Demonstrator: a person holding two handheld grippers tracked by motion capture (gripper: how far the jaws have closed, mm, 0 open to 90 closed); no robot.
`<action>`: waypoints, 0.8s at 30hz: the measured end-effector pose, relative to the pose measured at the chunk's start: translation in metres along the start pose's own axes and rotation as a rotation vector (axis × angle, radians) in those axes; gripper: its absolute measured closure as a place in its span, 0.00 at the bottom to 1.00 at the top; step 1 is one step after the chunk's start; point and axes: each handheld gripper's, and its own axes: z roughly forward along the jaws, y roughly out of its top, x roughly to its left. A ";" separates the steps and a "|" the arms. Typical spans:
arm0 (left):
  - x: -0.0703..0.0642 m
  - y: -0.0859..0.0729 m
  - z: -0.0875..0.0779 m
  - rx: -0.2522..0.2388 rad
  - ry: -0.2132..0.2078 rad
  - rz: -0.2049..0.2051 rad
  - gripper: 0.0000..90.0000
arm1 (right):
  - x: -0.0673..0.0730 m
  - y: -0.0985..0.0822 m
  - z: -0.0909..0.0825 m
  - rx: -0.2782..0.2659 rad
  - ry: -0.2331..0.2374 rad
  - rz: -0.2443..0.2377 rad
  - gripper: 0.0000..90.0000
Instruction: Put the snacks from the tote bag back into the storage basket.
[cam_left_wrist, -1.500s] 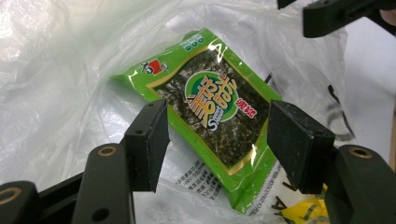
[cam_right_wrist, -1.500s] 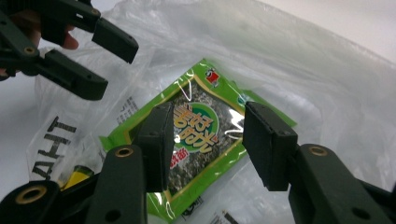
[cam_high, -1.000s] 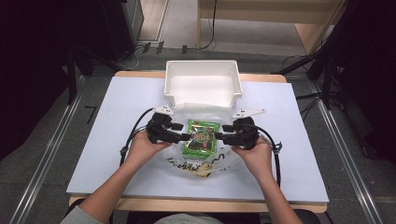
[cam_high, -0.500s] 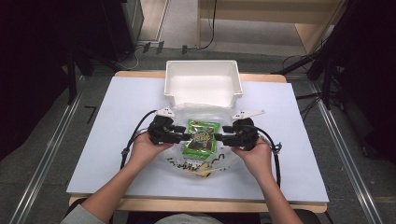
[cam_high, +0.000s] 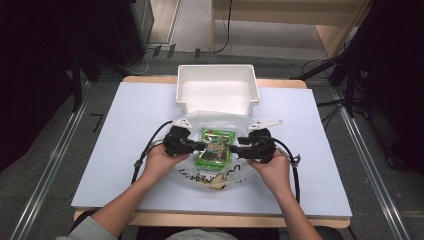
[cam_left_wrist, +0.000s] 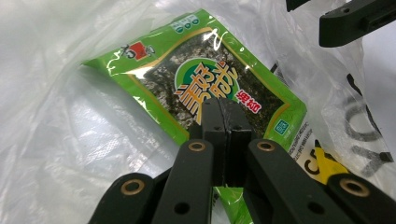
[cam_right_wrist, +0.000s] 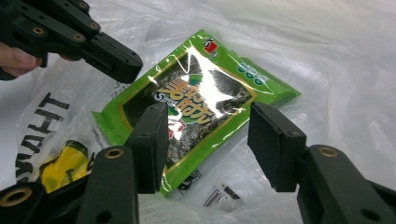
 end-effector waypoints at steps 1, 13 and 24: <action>0.000 0.000 0.001 0.006 0.005 0.005 1.00 | 0.000 0.000 0.001 0.000 0.007 0.002 0.55; 0.011 -0.004 0.009 0.040 0.013 -0.030 1.00 | 0.006 -0.004 0.007 0.015 0.009 0.001 0.55; 0.016 -0.006 0.008 0.036 0.005 -0.058 1.00 | 0.008 -0.005 0.011 0.015 0.011 -0.001 0.55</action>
